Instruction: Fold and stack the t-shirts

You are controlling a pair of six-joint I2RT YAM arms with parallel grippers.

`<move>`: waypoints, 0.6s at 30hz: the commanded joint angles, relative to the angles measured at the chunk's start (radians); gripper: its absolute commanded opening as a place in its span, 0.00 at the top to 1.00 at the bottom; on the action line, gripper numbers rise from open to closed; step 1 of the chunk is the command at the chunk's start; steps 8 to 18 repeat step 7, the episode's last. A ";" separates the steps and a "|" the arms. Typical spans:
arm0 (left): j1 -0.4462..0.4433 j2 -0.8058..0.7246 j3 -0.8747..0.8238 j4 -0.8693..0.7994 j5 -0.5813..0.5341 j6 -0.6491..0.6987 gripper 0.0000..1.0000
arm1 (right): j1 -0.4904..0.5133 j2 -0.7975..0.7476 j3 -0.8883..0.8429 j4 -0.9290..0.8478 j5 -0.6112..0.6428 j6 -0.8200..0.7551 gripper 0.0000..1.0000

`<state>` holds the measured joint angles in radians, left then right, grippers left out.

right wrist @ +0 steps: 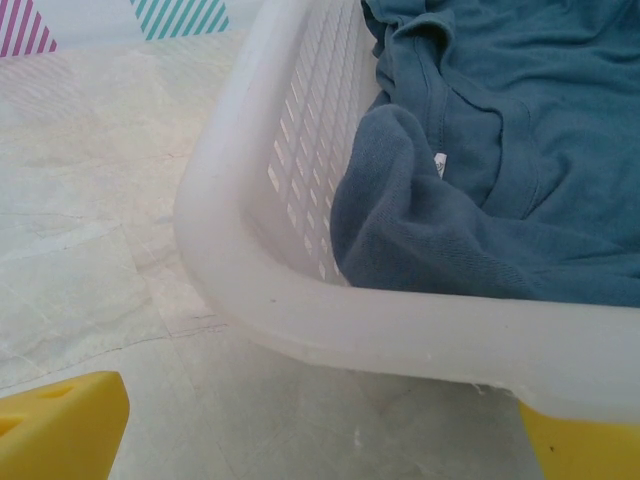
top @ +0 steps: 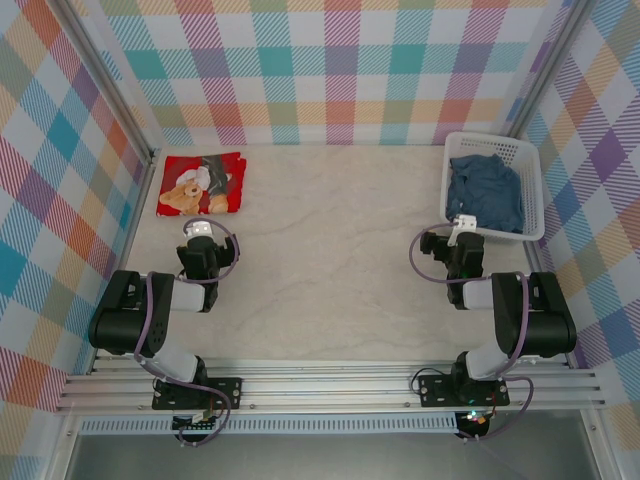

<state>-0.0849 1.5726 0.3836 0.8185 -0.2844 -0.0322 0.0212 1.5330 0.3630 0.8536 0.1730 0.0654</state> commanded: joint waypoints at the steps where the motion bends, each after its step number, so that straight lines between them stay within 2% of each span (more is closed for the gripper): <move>1: -0.009 -0.012 0.010 0.035 0.001 0.014 0.00 | 0.006 0.000 0.024 0.021 -0.031 -0.018 0.00; 4: -0.009 -0.012 0.011 0.036 -0.001 0.014 0.00 | 0.002 0.005 0.044 -0.009 -0.128 -0.049 0.00; 18: -0.010 -0.011 0.011 0.036 0.001 0.013 0.00 | 0.000 0.001 0.038 -0.002 -0.127 -0.050 0.00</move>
